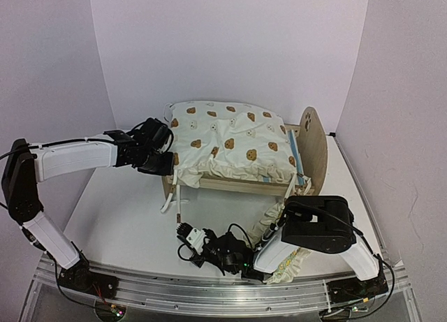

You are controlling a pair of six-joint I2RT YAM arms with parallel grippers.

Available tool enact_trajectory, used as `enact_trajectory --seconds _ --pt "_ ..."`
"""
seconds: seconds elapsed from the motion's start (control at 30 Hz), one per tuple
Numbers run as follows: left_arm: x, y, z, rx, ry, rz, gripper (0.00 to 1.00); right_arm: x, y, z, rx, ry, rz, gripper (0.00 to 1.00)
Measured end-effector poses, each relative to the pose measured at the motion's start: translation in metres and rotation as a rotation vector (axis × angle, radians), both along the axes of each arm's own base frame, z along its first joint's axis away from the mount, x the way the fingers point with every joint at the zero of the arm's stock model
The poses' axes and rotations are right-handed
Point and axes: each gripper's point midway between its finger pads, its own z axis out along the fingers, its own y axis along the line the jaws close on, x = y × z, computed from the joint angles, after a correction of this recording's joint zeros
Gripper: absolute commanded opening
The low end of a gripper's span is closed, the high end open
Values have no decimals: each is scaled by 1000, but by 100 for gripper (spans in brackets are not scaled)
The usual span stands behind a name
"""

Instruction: Set up the pet bed

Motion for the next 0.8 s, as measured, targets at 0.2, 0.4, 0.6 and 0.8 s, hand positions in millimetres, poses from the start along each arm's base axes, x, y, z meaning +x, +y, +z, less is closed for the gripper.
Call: enact_trajectory --seconds 0.2,0.4,0.6,0.8 --pt "-4 1 -15 -25 3 8 2 1 -2 -1 1 4 -22 0" --pt "-8 0 -16 -56 -14 -13 57 7 -7 -4 -12 6 -70 0" --pt "-24 -9 13 -153 -57 -84 73 11 -12 -16 -58 28 -99 0" --pt "-44 4 38 -217 -105 -98 71 9 -5 -17 -102 72 -86 0"
